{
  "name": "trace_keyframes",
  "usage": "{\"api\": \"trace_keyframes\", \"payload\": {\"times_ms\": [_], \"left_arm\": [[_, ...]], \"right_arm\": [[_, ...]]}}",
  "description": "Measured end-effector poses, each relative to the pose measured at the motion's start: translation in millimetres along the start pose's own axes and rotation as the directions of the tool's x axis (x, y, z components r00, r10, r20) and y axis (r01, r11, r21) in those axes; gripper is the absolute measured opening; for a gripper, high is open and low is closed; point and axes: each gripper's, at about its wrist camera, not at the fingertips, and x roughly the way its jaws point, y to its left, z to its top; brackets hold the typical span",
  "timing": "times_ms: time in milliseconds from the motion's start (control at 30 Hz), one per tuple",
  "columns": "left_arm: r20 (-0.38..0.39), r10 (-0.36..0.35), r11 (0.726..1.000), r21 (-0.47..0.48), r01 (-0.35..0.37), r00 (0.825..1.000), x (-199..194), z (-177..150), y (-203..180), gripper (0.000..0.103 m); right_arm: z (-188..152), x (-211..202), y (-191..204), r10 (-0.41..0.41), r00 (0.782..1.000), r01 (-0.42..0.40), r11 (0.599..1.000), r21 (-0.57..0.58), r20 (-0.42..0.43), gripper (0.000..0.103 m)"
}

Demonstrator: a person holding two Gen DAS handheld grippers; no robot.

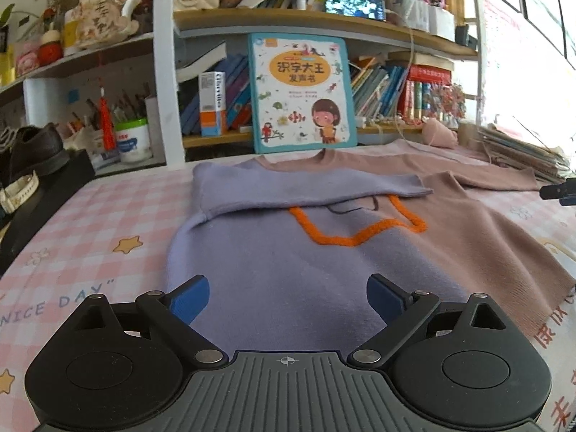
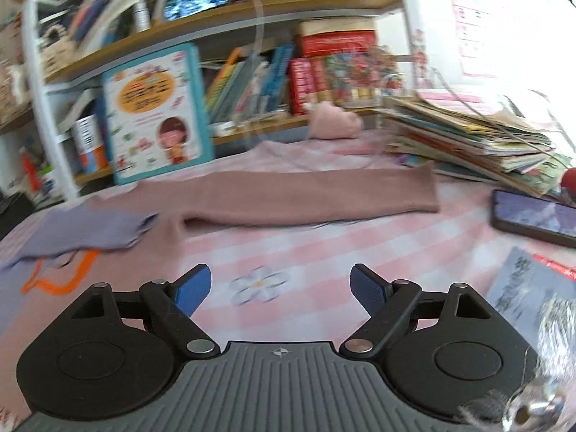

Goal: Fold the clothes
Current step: 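Open both grippers and release the folded purple side, then grasp the pink sleeve cuff with the right gripper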

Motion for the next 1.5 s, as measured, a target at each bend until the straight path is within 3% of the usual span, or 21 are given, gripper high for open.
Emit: {"api": "trace_keyframes", "payload": {"times_ms": [167, 433, 667, 767, 833, 1033, 1167, 1267, 1400, 1433, 1500], "left_arm": [[-0.01, -0.012, 1.0, -0.015, 0.012, 1.0, 4, -3, 2, 0.096], [-0.027, -0.006, 0.997, 0.072, 0.007, 1.0, 8, -5, -11, 0.096], [-0.057, -0.046, 0.999, 0.011, 0.047, 0.997, 12, -3, -2, 0.097], [-0.072, -0.064, 0.998, -0.03, 0.062, 0.995, 15, -2, 3, 0.097], [-0.072, -0.064, 0.997, -0.038, 0.061, 0.995, 15, -2, 4, 0.097], [-0.072, -0.051, 0.998, -0.025, 0.05, 0.996, 15, -3, 0, 0.097], [-0.074, -0.047, 0.999, -0.022, 0.046, 0.996, 15, -3, 0, 0.097], [-0.074, -0.047, 0.999, -0.022, 0.045, 0.996, 16, -3, 0, 0.097], [-0.074, -0.047, 0.999, -0.023, 0.045, 0.996, 16, -3, -1, 0.097], [-0.075, -0.047, 0.999, -0.023, 0.045, 0.996, 16, -3, -1, 0.097], [-0.075, -0.047, 0.999, -0.023, 0.045, 0.996, 15, -3, -1, 0.097]], "right_arm": [[15, 19, -30, -0.056, 0.998, 0.056, 0.997, 0.059, -0.01, 0.083], [33, 54, -61, -0.122, 0.991, 0.126, 0.989, 0.079, -0.055, 0.083], [51, 77, -82, -0.14, 0.986, 0.15, 0.983, 0.109, -0.092, 0.082], [59, 85, -88, -0.141, 0.985, 0.153, 0.981, 0.119, -0.102, 0.075], [65, 91, -93, -0.126, 0.986, 0.142, 0.978, 0.151, -0.108, 0.065], [76, 106, -118, -0.094, 0.99, 0.122, 0.937, 0.327, -0.1, 0.055], [79, 102, -133, -0.138, 0.988, 0.154, 0.895, 0.418, -0.067, 0.053], [79, 101, -136, -0.165, 0.982, 0.189, 0.902, 0.387, -0.094, 0.052], [73, 101, -135, -0.169, 0.978, 0.2, 0.923, 0.329, -0.119, 0.039], [72, 101, -134, -0.163, 0.979, 0.194, 0.926, 0.323, -0.121, 0.029], [72, 102, -133, -0.149, 0.981, 0.182, 0.933, 0.311, -0.126, 0.027]]}}
